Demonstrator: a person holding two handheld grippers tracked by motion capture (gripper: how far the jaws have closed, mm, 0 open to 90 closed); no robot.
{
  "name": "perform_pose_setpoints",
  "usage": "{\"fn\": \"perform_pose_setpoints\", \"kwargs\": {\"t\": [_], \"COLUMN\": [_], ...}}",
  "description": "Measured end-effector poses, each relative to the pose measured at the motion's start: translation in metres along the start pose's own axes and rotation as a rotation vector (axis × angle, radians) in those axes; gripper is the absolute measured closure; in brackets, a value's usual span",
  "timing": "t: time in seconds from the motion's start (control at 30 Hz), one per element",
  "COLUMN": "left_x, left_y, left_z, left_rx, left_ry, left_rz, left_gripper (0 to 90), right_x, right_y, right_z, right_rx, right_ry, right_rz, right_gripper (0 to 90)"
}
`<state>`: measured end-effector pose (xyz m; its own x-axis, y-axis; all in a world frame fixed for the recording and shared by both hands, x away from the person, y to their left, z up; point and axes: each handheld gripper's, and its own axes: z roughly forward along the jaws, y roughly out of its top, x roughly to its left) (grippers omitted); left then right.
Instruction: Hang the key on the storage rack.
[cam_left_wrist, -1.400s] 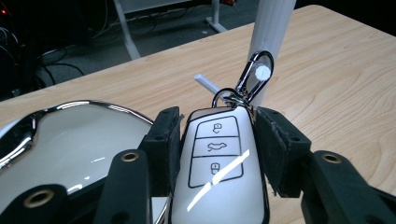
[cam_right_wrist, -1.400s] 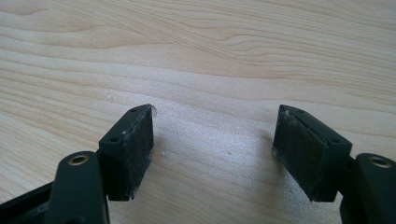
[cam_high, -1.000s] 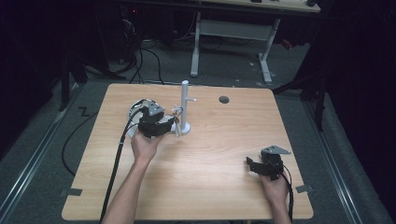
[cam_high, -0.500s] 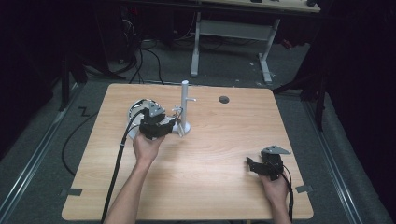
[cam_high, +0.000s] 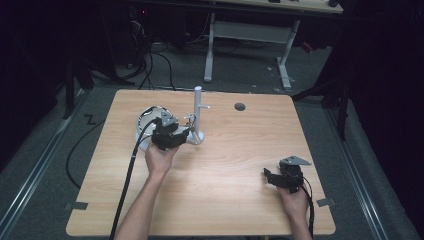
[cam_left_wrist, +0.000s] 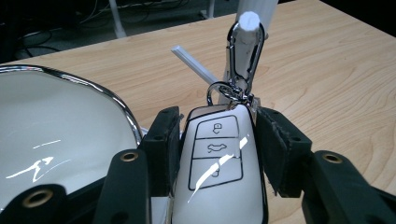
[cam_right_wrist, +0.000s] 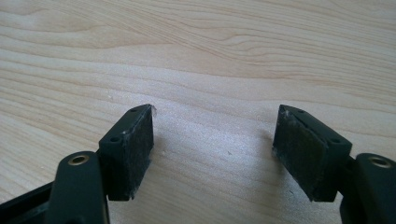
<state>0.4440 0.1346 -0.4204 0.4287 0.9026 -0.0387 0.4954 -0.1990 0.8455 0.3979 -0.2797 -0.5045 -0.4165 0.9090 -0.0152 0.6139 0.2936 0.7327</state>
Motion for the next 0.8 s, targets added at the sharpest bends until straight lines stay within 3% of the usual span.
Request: {"fn": "perform_pose_setpoints", "kwargs": {"t": [0.8], "left_x": [-0.006], "left_y": [-0.007], "left_z": [0.015], "left_rx": [0.058], "left_ry": [0.023], "left_rz": [0.039], "left_gripper": [51.2], "right_x": [0.0], "right_y": [0.0], "right_z": [0.0], "right_rx": [0.001], "right_ry": [-0.001], "right_rz": [0.003], "right_gripper": [29.3]}}
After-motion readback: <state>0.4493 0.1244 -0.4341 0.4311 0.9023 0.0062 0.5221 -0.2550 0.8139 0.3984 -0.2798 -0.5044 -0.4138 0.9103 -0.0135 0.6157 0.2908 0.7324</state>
